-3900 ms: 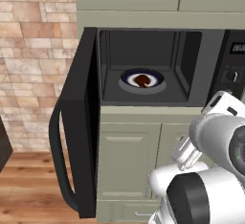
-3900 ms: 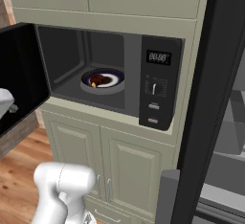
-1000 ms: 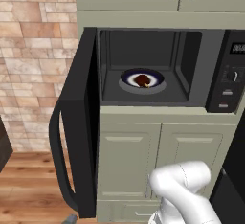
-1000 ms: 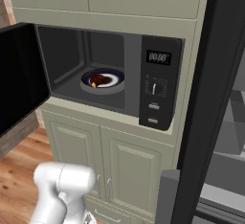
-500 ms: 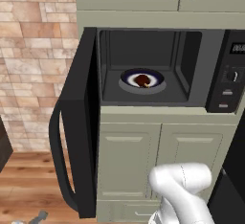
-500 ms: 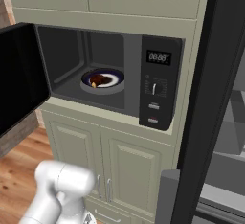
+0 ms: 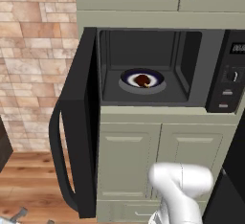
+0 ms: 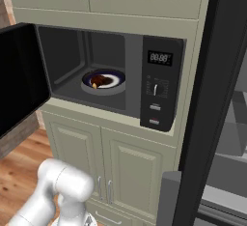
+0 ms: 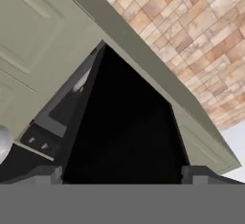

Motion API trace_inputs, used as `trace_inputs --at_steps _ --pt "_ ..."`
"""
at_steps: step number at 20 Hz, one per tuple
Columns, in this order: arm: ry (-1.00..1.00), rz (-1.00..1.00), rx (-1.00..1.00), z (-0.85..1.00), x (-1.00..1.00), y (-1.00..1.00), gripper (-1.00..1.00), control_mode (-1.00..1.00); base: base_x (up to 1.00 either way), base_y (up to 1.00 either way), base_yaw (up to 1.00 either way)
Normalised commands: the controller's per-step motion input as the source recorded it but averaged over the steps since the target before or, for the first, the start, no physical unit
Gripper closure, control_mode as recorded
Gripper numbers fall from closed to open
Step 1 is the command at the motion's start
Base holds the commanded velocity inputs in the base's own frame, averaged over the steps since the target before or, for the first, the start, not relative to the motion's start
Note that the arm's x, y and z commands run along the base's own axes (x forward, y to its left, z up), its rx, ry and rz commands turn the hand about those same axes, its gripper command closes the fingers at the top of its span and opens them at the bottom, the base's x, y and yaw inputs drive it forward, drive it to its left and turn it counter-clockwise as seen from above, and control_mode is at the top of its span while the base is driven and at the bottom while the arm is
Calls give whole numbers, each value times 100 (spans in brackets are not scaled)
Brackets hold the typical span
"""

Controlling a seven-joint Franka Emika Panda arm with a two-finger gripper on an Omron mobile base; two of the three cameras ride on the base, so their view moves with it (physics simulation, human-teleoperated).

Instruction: Transport the steak from the fridge to the microwave and turn on the microwave.

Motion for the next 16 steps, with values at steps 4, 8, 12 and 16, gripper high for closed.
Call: trace_inputs --at_steps 4,8,12,16 --pt "0 -7 -8 -39 46 41 -100 -100 0 0 0" --pt "-1 -3 -1 -29 48 8 -100 -100 0 0 0" --pt "-5 0 0 -20 51 0 -100 -100 0 0 0" --pt "-8 0 0 -17 52 0 -100 -100 0 0 0"
